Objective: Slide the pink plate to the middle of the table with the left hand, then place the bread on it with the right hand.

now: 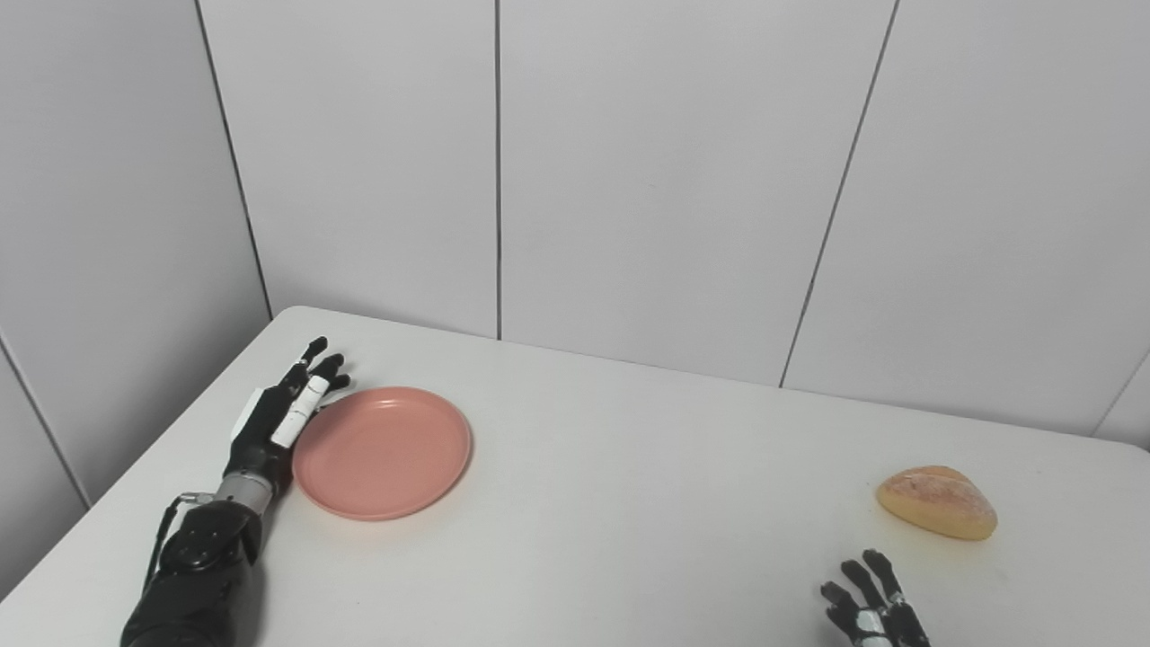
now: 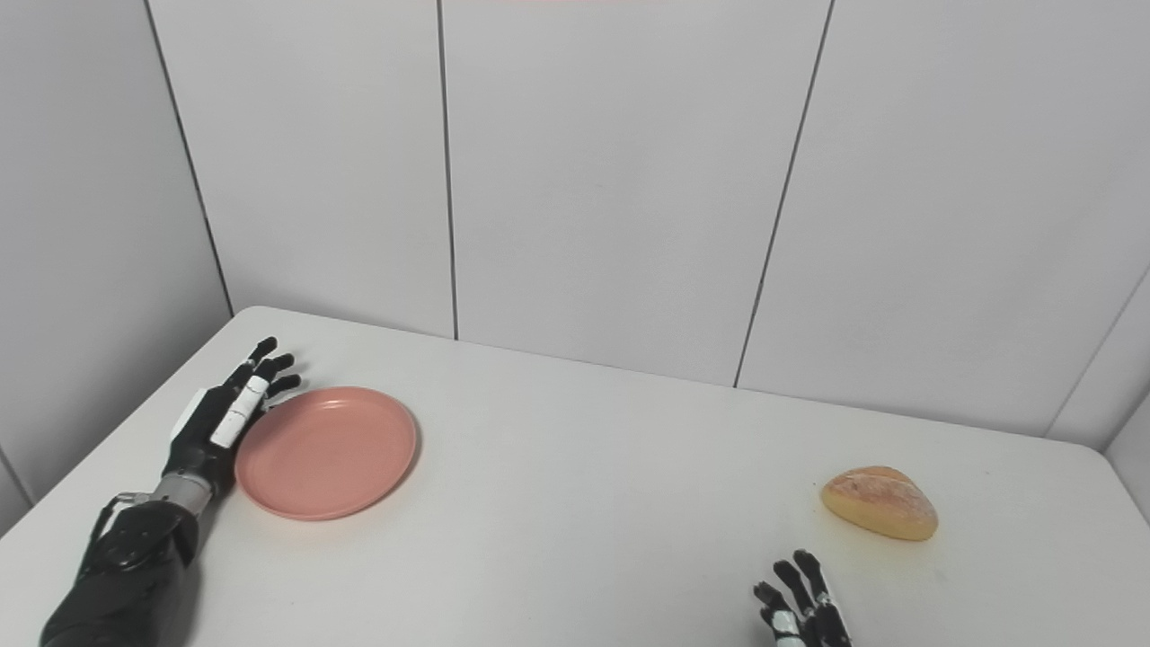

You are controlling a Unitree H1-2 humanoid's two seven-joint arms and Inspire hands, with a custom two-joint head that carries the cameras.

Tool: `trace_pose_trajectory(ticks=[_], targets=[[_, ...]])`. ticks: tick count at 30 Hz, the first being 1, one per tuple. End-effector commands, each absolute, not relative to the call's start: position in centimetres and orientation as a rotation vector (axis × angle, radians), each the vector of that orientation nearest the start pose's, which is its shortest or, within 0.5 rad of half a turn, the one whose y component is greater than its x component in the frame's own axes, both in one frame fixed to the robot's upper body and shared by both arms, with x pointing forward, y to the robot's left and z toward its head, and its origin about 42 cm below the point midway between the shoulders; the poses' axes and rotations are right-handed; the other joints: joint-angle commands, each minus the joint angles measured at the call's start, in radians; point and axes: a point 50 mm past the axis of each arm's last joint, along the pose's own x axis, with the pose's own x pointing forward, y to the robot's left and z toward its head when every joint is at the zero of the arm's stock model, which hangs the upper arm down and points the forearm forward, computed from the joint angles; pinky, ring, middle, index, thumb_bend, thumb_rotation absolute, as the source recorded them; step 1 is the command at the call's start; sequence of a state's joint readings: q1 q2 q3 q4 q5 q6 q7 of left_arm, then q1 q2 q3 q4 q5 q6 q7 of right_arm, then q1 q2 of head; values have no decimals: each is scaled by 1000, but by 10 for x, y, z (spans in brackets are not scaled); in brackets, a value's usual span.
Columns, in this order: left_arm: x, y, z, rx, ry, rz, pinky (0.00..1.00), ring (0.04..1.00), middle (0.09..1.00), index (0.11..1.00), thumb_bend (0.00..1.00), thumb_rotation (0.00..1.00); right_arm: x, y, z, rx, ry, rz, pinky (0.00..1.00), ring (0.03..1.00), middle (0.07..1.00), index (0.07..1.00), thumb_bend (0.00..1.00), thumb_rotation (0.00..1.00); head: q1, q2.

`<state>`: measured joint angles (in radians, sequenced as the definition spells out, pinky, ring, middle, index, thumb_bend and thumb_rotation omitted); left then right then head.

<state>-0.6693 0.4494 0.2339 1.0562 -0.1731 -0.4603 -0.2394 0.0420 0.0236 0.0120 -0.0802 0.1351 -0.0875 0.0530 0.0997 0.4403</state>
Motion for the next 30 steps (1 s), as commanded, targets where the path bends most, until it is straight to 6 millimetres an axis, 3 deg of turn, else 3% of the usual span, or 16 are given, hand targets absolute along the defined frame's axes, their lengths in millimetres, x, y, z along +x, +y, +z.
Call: trace_pose_trajectory(ticks=[1,7,13,24,30], targets=[[457,404,148,125,-157,84,670,842,877,922,873,777,259,-203,99,155,-69,34,885,834,900,927,677,705,-2,4],[460,396,152,131,-177,58,659,828,876,914,899,803,258,-201,101,162,-71,33,871,821,892,924,678,691,-13,13],[460,374,156,95,-186,8,674,847,887,919,956,788,259,-200,102,154,-75,36,868,806,883,923,667,693,-17,19],[455,344,158,72,-150,-71,684,842,900,928,946,799,259,-193,107,161,-81,25,836,776,862,916,681,668,-79,40],[452,340,156,84,-113,-97,693,859,898,942,907,820,260,-185,109,172,-76,25,835,786,872,919,688,665,-112,51]])
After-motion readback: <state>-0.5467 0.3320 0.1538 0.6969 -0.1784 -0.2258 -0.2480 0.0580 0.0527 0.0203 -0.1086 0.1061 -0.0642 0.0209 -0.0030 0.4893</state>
